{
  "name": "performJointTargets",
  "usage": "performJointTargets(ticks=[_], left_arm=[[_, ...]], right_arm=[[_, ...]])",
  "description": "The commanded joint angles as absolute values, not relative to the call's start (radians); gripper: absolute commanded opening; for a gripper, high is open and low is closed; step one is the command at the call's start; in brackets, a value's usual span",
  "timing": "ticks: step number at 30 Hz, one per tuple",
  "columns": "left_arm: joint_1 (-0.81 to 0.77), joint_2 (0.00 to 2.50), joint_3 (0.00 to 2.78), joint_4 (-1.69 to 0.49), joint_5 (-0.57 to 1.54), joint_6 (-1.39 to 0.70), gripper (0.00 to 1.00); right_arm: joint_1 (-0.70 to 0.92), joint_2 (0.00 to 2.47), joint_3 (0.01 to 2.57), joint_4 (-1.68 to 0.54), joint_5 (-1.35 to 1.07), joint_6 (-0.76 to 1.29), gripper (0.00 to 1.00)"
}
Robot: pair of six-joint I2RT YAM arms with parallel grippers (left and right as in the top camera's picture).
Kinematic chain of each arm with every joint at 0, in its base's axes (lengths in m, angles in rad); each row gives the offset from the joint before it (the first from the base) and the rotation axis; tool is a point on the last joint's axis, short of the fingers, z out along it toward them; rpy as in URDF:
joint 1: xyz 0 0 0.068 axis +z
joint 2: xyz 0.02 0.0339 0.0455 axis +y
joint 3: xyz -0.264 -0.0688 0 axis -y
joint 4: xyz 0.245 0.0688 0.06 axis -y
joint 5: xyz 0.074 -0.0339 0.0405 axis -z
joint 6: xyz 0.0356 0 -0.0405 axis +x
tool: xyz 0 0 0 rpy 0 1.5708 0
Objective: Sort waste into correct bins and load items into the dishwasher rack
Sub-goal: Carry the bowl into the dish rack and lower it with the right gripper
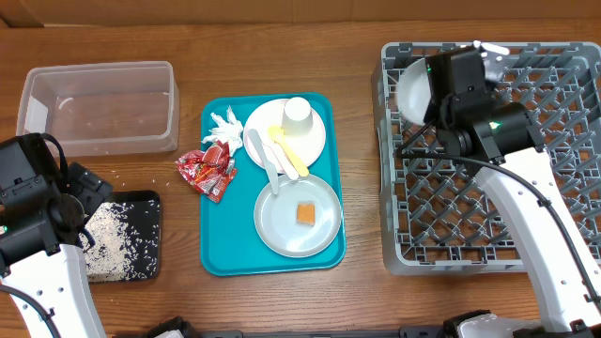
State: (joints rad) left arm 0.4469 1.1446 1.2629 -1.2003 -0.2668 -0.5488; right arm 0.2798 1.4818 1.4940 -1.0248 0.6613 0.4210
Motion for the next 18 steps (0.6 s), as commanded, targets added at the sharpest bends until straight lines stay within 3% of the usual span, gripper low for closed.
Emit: performJointTargets(ticks=[1, 12, 18], left_arm=[[0.451, 1.139, 1.261, -1.2, -0.287, -0.562, 1.0], [0.451, 1.139, 1.261, -1.2, -0.287, -0.562, 1.0], [0.451, 1.139, 1.261, -1.2, -0.287, -0.562, 1.0]], right_arm=[[0.28, 1.453, 1.514, -1.014, 0.945, 0.423, 0.04], [0.269, 1.501, 1.511, -0.944, 1.375, 0.418, 0.04], [0.176, 1.591, 1.511, -0.944, 1.386, 0.406, 0.04]])
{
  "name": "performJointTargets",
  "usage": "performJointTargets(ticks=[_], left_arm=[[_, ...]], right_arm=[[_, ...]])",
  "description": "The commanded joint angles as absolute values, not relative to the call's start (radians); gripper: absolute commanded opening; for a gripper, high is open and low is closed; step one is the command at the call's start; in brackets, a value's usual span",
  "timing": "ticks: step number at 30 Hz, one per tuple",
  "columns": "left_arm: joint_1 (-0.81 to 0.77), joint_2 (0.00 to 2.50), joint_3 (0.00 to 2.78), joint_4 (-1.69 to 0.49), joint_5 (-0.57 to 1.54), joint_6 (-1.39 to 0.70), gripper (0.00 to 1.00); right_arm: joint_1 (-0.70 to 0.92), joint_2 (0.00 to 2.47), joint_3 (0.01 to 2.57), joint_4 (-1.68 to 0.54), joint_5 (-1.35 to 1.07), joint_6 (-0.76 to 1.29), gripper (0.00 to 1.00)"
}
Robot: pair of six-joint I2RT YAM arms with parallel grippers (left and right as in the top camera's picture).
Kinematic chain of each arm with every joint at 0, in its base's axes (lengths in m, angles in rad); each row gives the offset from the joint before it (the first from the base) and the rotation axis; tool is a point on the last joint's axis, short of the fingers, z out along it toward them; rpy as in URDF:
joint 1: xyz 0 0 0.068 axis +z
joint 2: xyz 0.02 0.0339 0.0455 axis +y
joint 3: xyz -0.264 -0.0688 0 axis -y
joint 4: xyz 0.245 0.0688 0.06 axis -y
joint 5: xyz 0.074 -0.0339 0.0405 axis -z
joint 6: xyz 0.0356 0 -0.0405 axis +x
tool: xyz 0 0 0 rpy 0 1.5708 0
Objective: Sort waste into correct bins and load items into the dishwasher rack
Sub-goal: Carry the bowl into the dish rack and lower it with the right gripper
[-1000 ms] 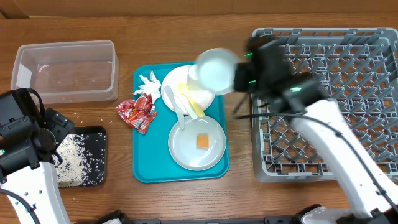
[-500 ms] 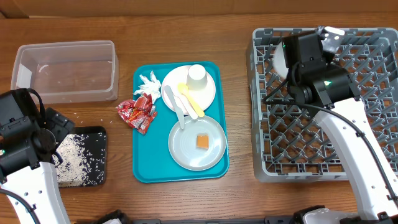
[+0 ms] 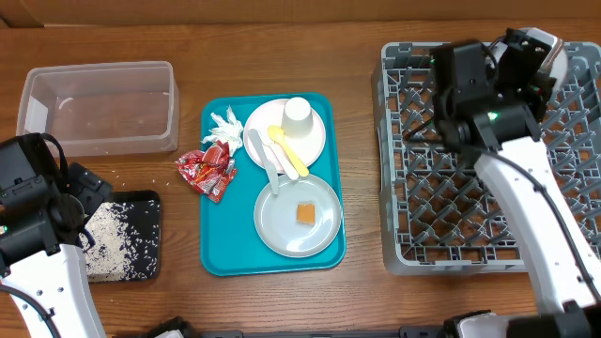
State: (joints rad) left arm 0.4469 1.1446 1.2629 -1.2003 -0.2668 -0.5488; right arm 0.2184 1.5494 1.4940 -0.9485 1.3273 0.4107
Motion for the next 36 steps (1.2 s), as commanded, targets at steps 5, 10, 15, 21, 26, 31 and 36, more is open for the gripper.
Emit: performJointTargets(ticks=[5, 10, 15, 21, 26, 31, 36], left_arm=[[0.451, 1.139, 1.261, -1.2, -0.287, -0.562, 1.0], [0.451, 1.139, 1.261, -1.2, -0.287, -0.562, 1.0], [0.451, 1.139, 1.261, -1.2, -0.287, -0.562, 1.0], [0.451, 1.139, 1.261, -1.2, -0.287, -0.562, 1.0], [0.451, 1.139, 1.261, -1.2, -0.287, -0.562, 1.0], [0.451, 1.139, 1.261, -1.2, -0.287, -0.562, 1.0], [0.451, 1.139, 1.261, -1.2, -0.287, -0.562, 1.0]], right_arm=[[0.13, 1.665, 1.511, -0.893, 1.379, 0.332, 0.04], [0.12, 1.748, 1.509, -0.816, 1.379, 0.215, 0.04], [0.115, 1.819, 1.502, -0.812, 1.38, 0.203, 0.04], [0.066, 1.856, 1.497, -0.809, 1.38, 0.185, 0.04], [0.015, 1.856, 1.497, -0.805, 1.317, 0.159, 0.04], [-0.001, 1.858, 1.478, -0.808, 1.254, 0.16, 0.04], [0.002, 1.859, 1.447, -0.792, 1.253, 0.16, 0.04]])
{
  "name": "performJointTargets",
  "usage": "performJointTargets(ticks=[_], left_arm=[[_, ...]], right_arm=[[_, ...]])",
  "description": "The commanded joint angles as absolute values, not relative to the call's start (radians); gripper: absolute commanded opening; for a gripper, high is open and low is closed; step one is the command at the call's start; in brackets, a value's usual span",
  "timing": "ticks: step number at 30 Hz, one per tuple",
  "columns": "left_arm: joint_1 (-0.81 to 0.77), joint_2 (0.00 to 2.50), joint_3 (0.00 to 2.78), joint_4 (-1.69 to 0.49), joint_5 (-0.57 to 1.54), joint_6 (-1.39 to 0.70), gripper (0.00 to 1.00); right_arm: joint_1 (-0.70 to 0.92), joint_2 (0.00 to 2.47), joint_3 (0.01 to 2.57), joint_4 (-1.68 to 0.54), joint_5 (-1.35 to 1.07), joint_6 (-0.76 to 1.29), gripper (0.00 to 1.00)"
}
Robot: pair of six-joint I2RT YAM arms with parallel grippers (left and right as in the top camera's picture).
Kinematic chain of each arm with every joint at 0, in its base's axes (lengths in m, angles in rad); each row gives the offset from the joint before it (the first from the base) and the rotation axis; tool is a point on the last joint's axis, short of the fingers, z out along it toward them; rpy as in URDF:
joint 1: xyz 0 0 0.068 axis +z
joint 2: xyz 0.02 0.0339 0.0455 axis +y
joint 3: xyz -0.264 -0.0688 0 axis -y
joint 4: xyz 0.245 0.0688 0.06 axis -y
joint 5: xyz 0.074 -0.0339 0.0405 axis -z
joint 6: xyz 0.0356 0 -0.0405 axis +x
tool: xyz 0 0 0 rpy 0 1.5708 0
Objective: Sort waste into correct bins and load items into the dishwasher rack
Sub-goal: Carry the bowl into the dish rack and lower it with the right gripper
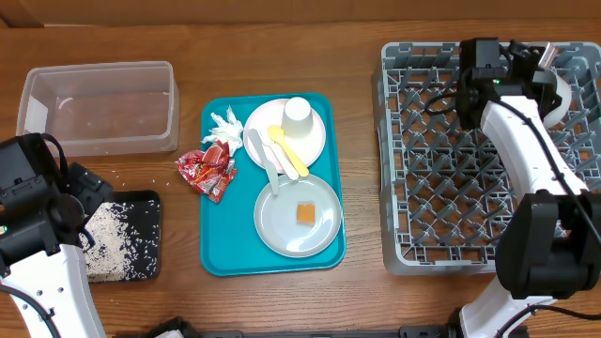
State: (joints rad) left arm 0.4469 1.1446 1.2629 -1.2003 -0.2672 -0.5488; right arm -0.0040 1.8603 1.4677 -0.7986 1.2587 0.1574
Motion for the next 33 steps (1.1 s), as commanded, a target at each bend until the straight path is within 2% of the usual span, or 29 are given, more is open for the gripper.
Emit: performJointTargets(ticks=[1, 12, 24, 28, 30, 33], left_arm=[[0.451, 1.139, 1.261, -1.2, -0.287, -0.562, 1.0], [0.451, 1.139, 1.261, -1.2, -0.287, -0.562, 1.0], [0.451, 1.139, 1.261, -1.2, -0.287, -0.562, 1.0], [0.451, 1.139, 1.261, -1.2, -0.287, -0.562, 1.0], [0.451, 1.139, 1.261, -1.2, -0.287, -0.562, 1.0], [0.451, 1.139, 1.261, -1.2, -0.287, -0.562, 1.0]], right_arm=[[0.002, 1.859, 1.43, -0.785, 1.254, 0.159, 0.04], [0.022, 1.86, 1.346, -0.658, 1.258, 0.059, 0.04], [0.115, 1.86, 1.346, -0.689, 1.211, 0.059, 0.06], [0.118, 1.86, 1.346, -0.724, 1.149, 0.064, 0.24], [0.122, 1.86, 1.346, -0.727, 1.146, 0.063, 0.38], [0.141, 1.86, 1.356, -0.727, 1.15, 0.063, 0.44]])
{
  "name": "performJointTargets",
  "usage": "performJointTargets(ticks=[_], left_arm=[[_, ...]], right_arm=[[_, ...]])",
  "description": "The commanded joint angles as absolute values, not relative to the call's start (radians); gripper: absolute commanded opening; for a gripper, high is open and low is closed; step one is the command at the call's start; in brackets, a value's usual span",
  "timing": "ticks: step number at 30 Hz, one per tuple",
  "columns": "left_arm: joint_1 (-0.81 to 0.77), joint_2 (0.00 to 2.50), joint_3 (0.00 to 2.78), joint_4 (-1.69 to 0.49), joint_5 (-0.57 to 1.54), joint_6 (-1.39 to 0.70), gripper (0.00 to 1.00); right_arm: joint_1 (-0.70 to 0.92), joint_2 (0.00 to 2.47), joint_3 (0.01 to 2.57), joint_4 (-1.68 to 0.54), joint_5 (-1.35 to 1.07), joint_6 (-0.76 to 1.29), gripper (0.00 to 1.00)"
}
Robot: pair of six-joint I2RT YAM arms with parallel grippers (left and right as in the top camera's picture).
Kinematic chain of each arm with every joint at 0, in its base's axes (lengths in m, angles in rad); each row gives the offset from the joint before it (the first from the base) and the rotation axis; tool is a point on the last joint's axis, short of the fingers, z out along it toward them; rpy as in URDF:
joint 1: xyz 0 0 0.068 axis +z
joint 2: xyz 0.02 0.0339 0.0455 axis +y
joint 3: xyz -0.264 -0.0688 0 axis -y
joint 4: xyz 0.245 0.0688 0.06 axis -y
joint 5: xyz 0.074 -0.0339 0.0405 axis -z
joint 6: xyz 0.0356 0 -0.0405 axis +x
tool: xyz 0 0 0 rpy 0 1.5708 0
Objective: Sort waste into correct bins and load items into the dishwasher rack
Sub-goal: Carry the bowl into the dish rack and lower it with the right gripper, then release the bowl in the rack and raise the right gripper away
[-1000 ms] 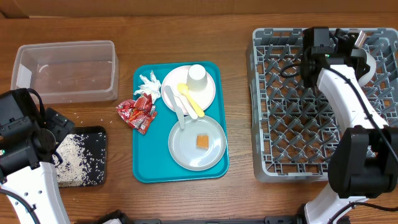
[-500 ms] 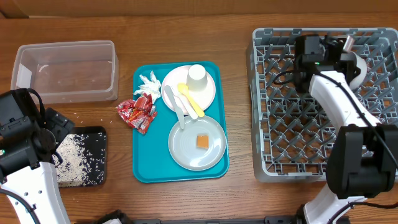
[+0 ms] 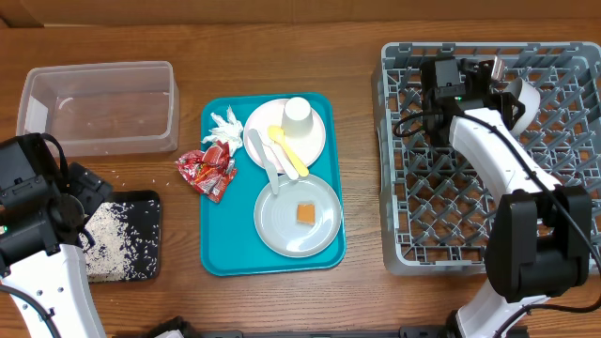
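My right gripper (image 3: 496,77) is over the back of the grey dishwasher rack (image 3: 423,216). It is shut on a white plate (image 3: 521,101) that stands on edge among the tines. A teal tray (image 3: 221,246) carries a white plate (image 3: 315,141) with a paper cup (image 3: 298,113) and a yellow spoon (image 3: 288,150). A white utensil (image 3: 263,155) lies beside them. A second plate (image 3: 282,225) holds an orange food piece (image 3: 305,214). A crumpled napkin (image 3: 223,127) and a red wrapper (image 3: 207,171) lie at the tray's left edge. My left gripper (image 3: 89,188) rests at the far left; its jaws are unclear.
A clear plastic bin (image 3: 99,141) stands at the back left. In front of it a black tray (image 3: 150,202) holds white grains, and a few grains are scattered on the wooden table. The rack fills the right side.
My right gripper and the white plate on edge have shifted left, from the rack's back right toward its back middle. The left arm and the tray items are unchanged.
My right gripper first held the white plate at the rack's back left corner. Then it had the plate raised at the back right. Later the plate stood on edge among the right-hand tines, and now it stands nearer the middle.
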State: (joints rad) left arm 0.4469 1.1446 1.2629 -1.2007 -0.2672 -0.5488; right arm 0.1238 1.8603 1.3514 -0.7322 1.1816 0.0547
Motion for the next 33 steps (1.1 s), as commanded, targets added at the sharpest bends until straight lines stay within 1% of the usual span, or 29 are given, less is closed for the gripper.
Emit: performJointTargets(ticks=[1, 4, 8, 9, 13, 14, 18, 24, 25, 29, 31, 33], left_arm=[[0.451, 1.139, 1.261, -1.2, -0.287, -0.562, 1.0], [0.451, 1.139, 1.261, -1.2, -0.287, -0.562, 1.0], [0.451, 1.139, 1.261, -1.2, -0.287, -0.562, 1.0], [0.451, 1.139, 1.261, -1.2, -0.287, -0.562, 1.0], [0.451, 1.139, 1.261, -1.2, -0.287, -0.562, 1.0], [0.451, 1.139, 1.261, -1.2, -0.287, -0.562, 1.0], [0.451, 1.139, 1.261, -1.2, -0.287, -0.562, 1.0], [0.451, 1.139, 1.261, -1.2, -0.287, -0.562, 1.0], [0.451, 1.139, 1.261, -1.2, -0.287, -0.562, 1.0], [0.451, 1.139, 1.261, -1.2, -0.287, -0.562, 1.0], [0.451, 1.139, 1.261, -1.2, -0.287, -0.562, 1.0], [0.451, 1.139, 1.261, -1.2, -0.287, -0.562, 1.0]], right_arm=[[0.148, 1.859, 1.365, -0.727, 1.144, 0.063, 0.46], [0.181, 1.859, 1.418, -0.75, 1.053, 0.062, 0.52], [0.228, 1.859, 1.522, -0.817, 0.828, 0.065, 0.54], [0.237, 1.859, 1.547, -0.83, 0.783, 0.081, 0.55], [0.249, 1.859, 1.641, -0.887, 0.674, 0.182, 0.64], [0.245, 1.859, 1.666, -0.906, 0.651, 0.208, 0.64], [0.2, 1.859, 1.825, -1.019, 0.541, 0.312, 0.65], [0.083, 1.859, 2.077, -1.185, 0.242, 0.315, 0.65], [0.063, 1.859, 2.099, -1.208, 0.191, 0.315, 0.66], [-0.006, 1.859, 2.13, -1.285, -0.024, 0.315, 0.77], [-0.025, 1.859, 2.13, -1.335, -0.141, 0.302, 0.78], [-0.025, 1.859, 2.13, -1.364, -0.206, 0.282, 0.75]])
